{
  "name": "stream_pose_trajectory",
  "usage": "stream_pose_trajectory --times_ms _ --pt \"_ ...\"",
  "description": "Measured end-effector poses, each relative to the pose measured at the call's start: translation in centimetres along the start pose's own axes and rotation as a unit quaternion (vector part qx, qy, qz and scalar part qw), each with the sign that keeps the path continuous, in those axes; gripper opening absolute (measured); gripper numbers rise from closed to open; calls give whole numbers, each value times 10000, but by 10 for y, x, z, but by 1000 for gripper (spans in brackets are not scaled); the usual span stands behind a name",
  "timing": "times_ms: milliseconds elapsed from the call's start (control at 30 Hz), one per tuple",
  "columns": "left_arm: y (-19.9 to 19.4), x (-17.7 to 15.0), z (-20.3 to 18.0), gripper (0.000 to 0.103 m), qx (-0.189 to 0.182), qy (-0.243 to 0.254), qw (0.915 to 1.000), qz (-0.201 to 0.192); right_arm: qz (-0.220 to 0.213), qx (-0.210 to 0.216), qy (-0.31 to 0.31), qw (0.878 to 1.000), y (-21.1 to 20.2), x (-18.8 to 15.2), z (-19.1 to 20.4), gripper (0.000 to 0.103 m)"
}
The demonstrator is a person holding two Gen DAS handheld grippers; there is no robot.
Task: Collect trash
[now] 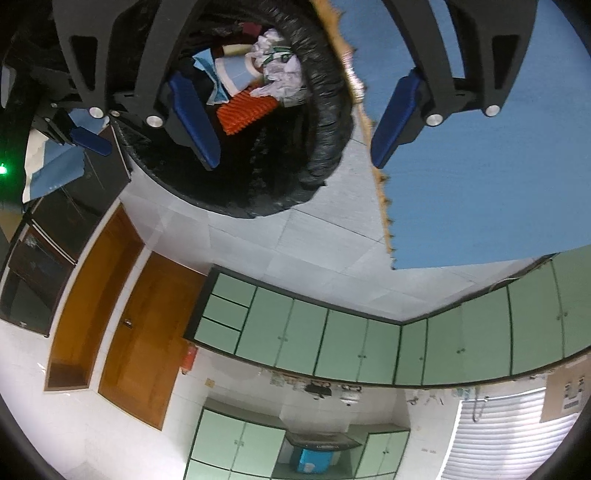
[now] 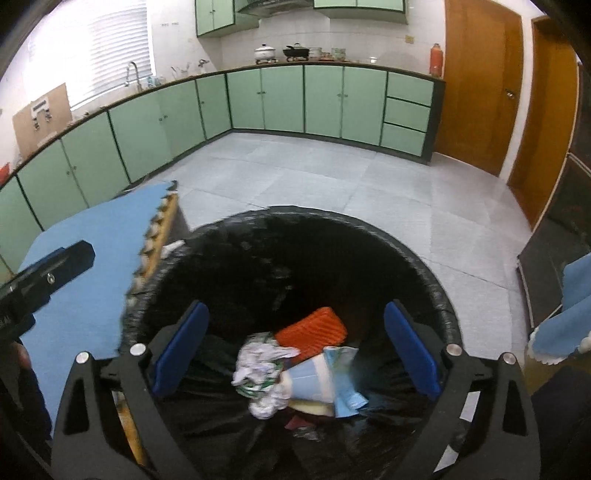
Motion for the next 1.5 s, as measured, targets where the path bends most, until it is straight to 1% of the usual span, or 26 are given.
stream_pose_trajectory --times_ms 133,333,500,600,933,1133,1500 --pt "-22 -3 9 90 185 4 9998 -85 -59 156 -101 9998 -17 2 20 96" --pt "-60 -11 22 97 368 -91 9991 -196 -149 393 -289 9987 -48 1 46 97" --pt "-93 -20 28 97 607 -168 9977 -247 -246 445 -445 9977 -81 -3 61 97" --pt "-112 -26 32 97 668 -254 9969 -324 -317 584 -445 9968 -100 -6 66 97" --pt "-165 -38 31 97 890 -231 9943 -547 -701 702 -803 9918 -160 -17 86 98" --pt "-193 -47 28 97 947 -232 9927 -710 -869 757 -970 9886 -183 -21 94 98" --pt "-220 -52 26 97 1033 -215 9904 -897 -1008 818 -1104 9854 -202 -29 104 98"
Point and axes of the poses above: each gripper's, at about its wrist camera, not at the fingertips, and y roughly the way its jaws point, z to its left, x to its top, the point moved 4 cm from there along y, roughly the way its jaws point, and after that the axes turned 12 degrees about z, right-handed, at the moved point
